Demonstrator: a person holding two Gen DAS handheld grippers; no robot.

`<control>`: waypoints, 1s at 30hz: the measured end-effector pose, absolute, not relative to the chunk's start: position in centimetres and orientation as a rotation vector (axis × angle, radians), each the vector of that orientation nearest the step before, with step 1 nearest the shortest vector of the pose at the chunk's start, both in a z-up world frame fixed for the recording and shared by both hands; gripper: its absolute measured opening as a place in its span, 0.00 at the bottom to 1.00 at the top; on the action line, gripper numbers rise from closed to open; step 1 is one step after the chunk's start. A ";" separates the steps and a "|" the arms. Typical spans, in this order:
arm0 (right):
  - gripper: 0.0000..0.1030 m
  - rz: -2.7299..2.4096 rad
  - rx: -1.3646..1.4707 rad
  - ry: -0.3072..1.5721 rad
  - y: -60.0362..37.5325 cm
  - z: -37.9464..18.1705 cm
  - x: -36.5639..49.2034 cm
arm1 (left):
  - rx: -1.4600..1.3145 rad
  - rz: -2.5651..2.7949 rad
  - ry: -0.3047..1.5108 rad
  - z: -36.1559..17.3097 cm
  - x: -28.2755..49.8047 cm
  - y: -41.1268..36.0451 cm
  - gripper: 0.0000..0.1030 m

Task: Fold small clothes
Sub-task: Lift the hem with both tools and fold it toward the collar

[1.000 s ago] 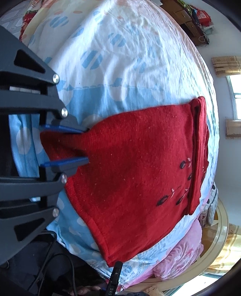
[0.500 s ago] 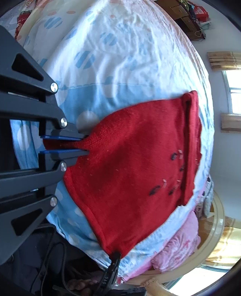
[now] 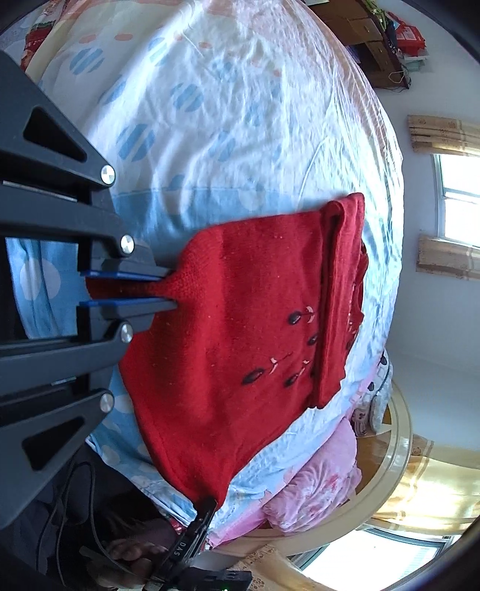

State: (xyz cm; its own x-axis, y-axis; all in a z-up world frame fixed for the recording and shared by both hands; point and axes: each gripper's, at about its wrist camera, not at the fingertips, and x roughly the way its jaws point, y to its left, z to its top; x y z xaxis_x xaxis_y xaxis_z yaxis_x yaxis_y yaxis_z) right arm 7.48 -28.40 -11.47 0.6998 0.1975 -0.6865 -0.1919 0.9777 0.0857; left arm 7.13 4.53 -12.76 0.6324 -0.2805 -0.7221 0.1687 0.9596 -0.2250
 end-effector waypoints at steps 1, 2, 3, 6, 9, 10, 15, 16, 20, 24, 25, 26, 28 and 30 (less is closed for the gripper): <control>0.06 0.218 0.007 0.758 -28.3 -11.2 7.5 | -0.141 -0.258 0.846 -12.7 7.2 4.6 0.08; 0.06 0.220 0.009 0.751 -28.3 -11.0 7.5 | -0.141 -0.257 0.844 -12.6 7.2 4.6 0.08; 0.06 0.222 0.010 0.746 -28.2 -10.8 7.5 | -0.142 -0.256 0.841 -12.5 7.2 4.7 0.08; 0.06 0.224 0.014 0.732 -28.1 -10.4 7.5 | -0.147 -0.252 0.829 -12.1 7.4 5.0 0.08; 0.06 0.229 0.018 0.720 -28.0 -9.9 7.7 | -0.153 -0.250 0.818 -11.7 7.7 5.3 0.08; 0.05 0.231 0.018 0.715 -28.0 -9.7 7.7 | -0.157 -0.250 0.815 -11.5 7.8 5.4 0.08; 0.05 0.236 0.033 0.684 -28.1 -8.4 8.2 | -0.152 -0.233 0.797 -10.9 8.6 5.7 0.08; 0.05 0.236 0.035 0.676 -28.2 -8.1 8.3 | -0.147 -0.226 0.793 -10.7 8.8 5.7 0.08; 0.05 0.241 0.054 0.652 -28.6 -6.8 9.4 | -0.123 -0.207 0.762 -9.6 9.6 5.3 0.08; 0.05 0.234 0.062 0.632 -28.8 -5.8 10.6 | -0.078 -0.183 0.709 -8.0 10.5 4.5 0.08; 0.05 0.233 0.065 0.628 -28.8 -5.5 10.8 | -0.066 -0.178 0.701 -7.8 10.6 4.5 0.08; 0.05 0.234 0.068 0.624 -28.8 -5.2 11.2 | -0.055 -0.171 0.692 -7.6 10.8 4.5 0.08; 0.05 0.234 0.073 0.616 -28.8 -4.5 11.9 | -0.037 -0.157 0.676 -7.2 11.3 4.3 0.08; 0.05 0.234 0.077 0.606 -28.8 -3.8 12.6 | -0.020 -0.143 0.669 -7.1 11.8 4.2 0.08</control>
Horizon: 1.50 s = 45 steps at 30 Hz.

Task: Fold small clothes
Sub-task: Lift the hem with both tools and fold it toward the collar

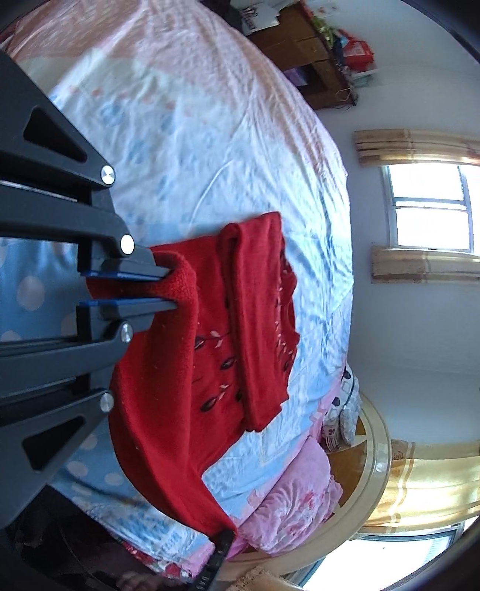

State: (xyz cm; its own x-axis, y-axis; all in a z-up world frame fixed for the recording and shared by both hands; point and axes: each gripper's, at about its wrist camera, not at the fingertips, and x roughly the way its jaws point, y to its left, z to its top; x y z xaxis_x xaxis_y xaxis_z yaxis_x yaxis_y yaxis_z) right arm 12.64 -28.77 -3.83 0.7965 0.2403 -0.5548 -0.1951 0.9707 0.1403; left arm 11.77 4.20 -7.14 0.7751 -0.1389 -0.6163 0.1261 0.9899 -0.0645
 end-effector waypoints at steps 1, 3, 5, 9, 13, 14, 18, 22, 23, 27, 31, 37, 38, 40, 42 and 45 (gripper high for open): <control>0.05 0.235 0.077 0.601 -28.7 -3.5 13.1 | -0.013 -0.137 0.668 -7.1 12.1 4.2 0.08; 0.05 0.235 0.076 0.594 -28.5 -3.0 13.8 | -0.002 -0.125 0.664 -7.0 12.6 4.2 0.08; 0.05 0.237 0.071 0.589 -28.2 -2.6 14.6 | 0.012 -0.117 0.655 -6.9 13.0 4.1 0.08; 0.05 0.243 0.058 0.583 -27.3 -2.0 16.3 | 0.021 -0.106 0.646 -6.8 14.2 4.4 0.08; 0.05 0.252 0.047 0.579 -26.5 -1.8 18.1 | 0.024 -0.093 0.648 -6.7 15.4 4.9 0.08; 0.05 0.253 0.048 0.581 -26.4 -1.7 18.4 | 0.022 -0.089 0.649 -6.7 15.8 5.0 0.08; 0.05 0.258 0.041 0.587 -25.7 -1.6 20.7 | 0.014 -0.080 0.647 -6.4 17.4 5.6 0.08; 0.05 0.259 0.045 0.595 -25.2 -1.6 22.5 | 0.012 -0.075 0.646 -6.1 18.9 6.0 0.08; 0.05 0.260 0.047 0.598 -25.1 -1.6 23.0 | 0.011 -0.073 0.645 -6.0 19.2 6.0 0.08; 0.05 0.262 0.045 0.602 -24.5 -1.4 24.6 | 0.011 -0.069 0.639 -5.5 20.7 6.3 0.08; 0.05 0.259 0.047 0.599 -24.3 -1.1 26.2 | 0.002 -0.062 0.628 -4.8 22.3 6.7 0.08; 0.05 0.250 0.049 0.599 -24.2 -0.7 28.8 | -0.004 -0.051 0.616 -4.1 25.0 7.0 0.08; 0.05 0.249 0.047 0.600 -24.2 -0.6 29.4 | -0.006 -0.048 0.615 -4.0 25.4 7.1 0.08; 0.05 0.245 0.043 0.600 -24.1 -0.4 30.2 | -0.012 -0.047 0.609 -3.7 26.4 7.3 0.08; 0.05 0.239 0.041 0.600 -24.1 -0.3 31.2 | -0.014 -0.047 0.607 -3.5 27.4 7.3 0.08; 0.05 0.230 0.041 0.603 -24.0 -0.2 32.8 | -0.017 -0.051 0.614 -3.8 29.1 7.2 0.08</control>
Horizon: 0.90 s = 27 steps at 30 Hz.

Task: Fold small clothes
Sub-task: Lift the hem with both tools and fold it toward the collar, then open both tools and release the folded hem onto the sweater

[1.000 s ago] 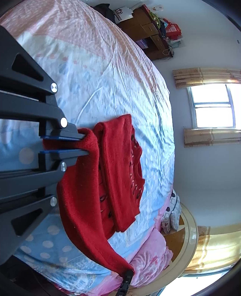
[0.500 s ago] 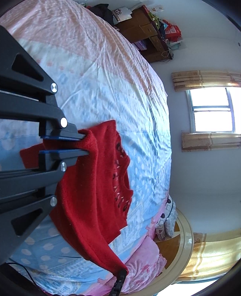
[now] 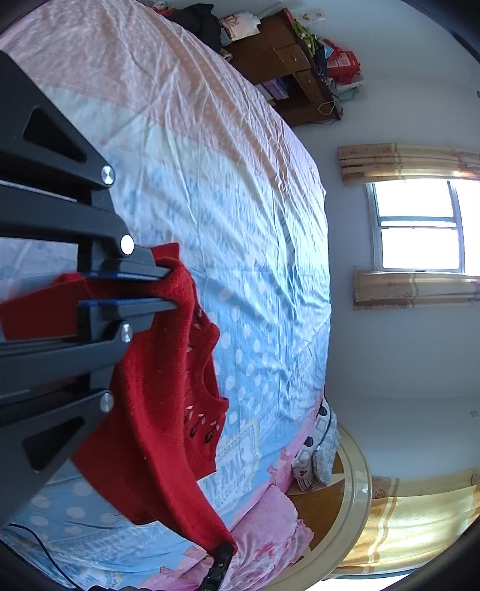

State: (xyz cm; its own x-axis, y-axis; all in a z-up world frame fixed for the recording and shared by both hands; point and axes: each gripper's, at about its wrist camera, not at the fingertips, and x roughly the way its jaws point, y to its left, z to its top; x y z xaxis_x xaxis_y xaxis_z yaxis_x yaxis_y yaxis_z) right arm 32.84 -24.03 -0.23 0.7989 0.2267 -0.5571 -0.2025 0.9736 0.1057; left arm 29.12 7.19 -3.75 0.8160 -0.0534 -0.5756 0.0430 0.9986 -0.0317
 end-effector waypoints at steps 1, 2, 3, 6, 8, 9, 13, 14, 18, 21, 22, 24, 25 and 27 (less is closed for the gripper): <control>0.05 0.228 0.041 0.605 -24.0 -0.2 33.4 | -0.014 -0.051 0.622 -4.1 29.9 7.1 0.08; 0.05 0.224 0.038 0.607 -23.9 -0.3 33.9 | -0.011 -0.052 0.629 -4.3 30.3 6.9 0.08; 0.05 0.219 0.034 0.611 -23.7 -0.4 34.6 | -0.006 -0.052 0.638 -4.6 31.1 6.8 0.08; 0.05 0.200 0.025 0.637 -23.4 -1.2 36.9 | 0.007 -0.055 0.672 -5.8 33.5 6.3 0.08; 0.05 0.188 0.030 0.663 -23.3 -2.0 38.5 | 0.006 -0.043 0.700 -6.7 35.3 6.3 0.08; 0.05 0.177 0.033 0.675 -23.3 -2.4 39.5 | 0.008 -0.044 0.714 -7.3 36.2 6.3 0.08; 0.05 0.140 0.040 0.714 -23.5 -4.2 42.5 | 0.003 -0.029 0.761 -9.5 38.9 6.6 0.08; 0.05 0.131 0.042 0.726 -23.5 -4.8 43.2 | 0.001 -0.028 0.770 -10.1 39.4 6.7 0.08; 0.05 0.113 0.039 0.803 -23.7 -7.7 46.3 | -0.009 -0.012 0.784 -11.7 40.9 6.5 0.16; 0.18 0.045 0.049 0.798 -24.4 -8.9 46.7 | -0.049 0.013 0.775 -11.3 40.1 7.4 0.32; 0.35 0.043 0.070 0.792 -24.7 -9.0 46.3 | -0.051 0.017 0.758 -10.9 39.4 7.6 0.41; 0.49 0.087 0.105 0.781 -24.9 -8.8 45.0 | -0.040 0.033 0.715 -10.1 37.8 8.3 0.56; 0.49 0.103 0.096 0.777 -24.6 -8.7 44.3 | -0.033 0.038 0.688 -9.7 36.7 8.6 0.63; 0.49 0.130 0.052 0.766 -23.5 -8.5 42.9 | -0.024 0.050 0.666 -9.4 35.6 9.0 0.68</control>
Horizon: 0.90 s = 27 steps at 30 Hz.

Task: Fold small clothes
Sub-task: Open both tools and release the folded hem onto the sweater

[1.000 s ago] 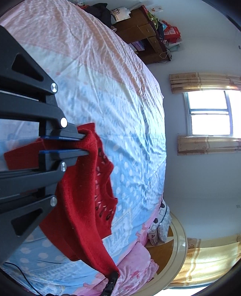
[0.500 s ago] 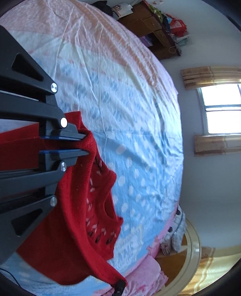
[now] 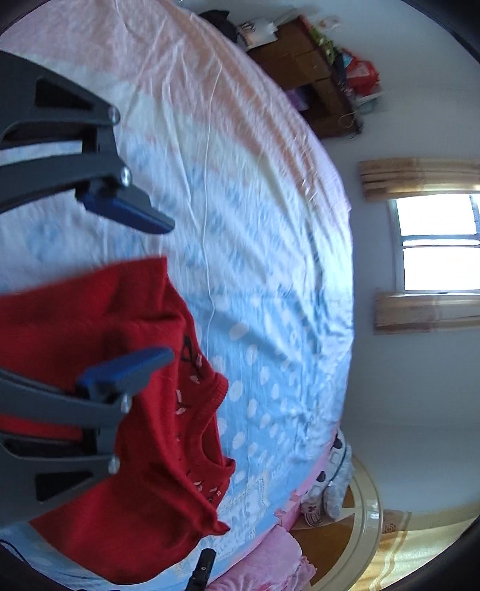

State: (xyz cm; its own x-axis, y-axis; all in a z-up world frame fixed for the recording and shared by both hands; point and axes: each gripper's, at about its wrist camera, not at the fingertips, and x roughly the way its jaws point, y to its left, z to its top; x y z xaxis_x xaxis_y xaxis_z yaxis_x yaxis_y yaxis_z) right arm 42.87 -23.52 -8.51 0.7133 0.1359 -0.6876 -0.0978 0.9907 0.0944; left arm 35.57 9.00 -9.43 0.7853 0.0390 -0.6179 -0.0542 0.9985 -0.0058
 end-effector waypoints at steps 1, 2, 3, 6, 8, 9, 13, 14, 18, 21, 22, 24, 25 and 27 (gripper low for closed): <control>0.49 0.154 0.042 0.766 -22.9 -8.5 42.6 | -0.020 0.054 0.663 -9.5 35.1 9.1 0.69; 0.49 0.190 0.032 0.778 -22.2 -8.7 42.2 | -0.019 0.050 0.668 -9.7 34.9 9.1 0.69; 0.49 0.232 0.017 0.809 -21.2 -9.2 42.2 | -0.017 0.044 0.686 -10.0 34.6 8.8 0.69; 0.49 0.337 -0.006 0.898 -18.3 -10.7 43.0 | 0.018 0.041 0.735 -11.3 35.0 7.5 0.73; 0.49 0.364 -0.040 0.958 -16.5 -11.9 44.3 | 0.067 0.077 0.769 -12.5 35.7 6.4 0.73; 0.49 0.346 -0.047 0.990 -15.8 -12.6 45.5 | 0.072 0.087 0.782 -13.0 35.9 6.2 0.74; 0.49 0.172 -0.013 0.942 -16.1 -13.1 49.0 | 0.037 0.136 0.789 -13.8 36.1 6.7 0.85; 0.49 0.141 0.026 0.938 -16.8 -13.0 49.4 | 0.022 0.130 0.787 -13.7 36.0 7.0 0.85; 0.49 0.181 0.126 0.947 -18.0 -13.0 48.3 | -0.045 0.118 0.792 -13.8 35.3 8.2 0.88; 0.49 0.215 0.075 0.929 -18.5 -12.6 45.2 | -0.073 0.116 0.795 -13.8 34.8 8.6 0.88; 0.49 0.223 0.067 0.922 -19.0 -12.4 43.9 | -0.074 0.118 0.792 -13.9 34.5 8.4 0.88; 0.49 0.236 0.062 0.900 -20.2 -11.9 41.9 | -0.074 0.123 0.787 -13.8 33.8 8.5 0.88; 0.49 0.234 0.051 0.892 -20.6 -11.5 41.0 | -0.068 0.145 0.779 -13.5 33.6 8.5 0.88; 0.49 0.230 0.020 0.884 -20.9 -11.2 40.2 | -0.010 0.155 0.755 -12.8 33.7 7.6 0.88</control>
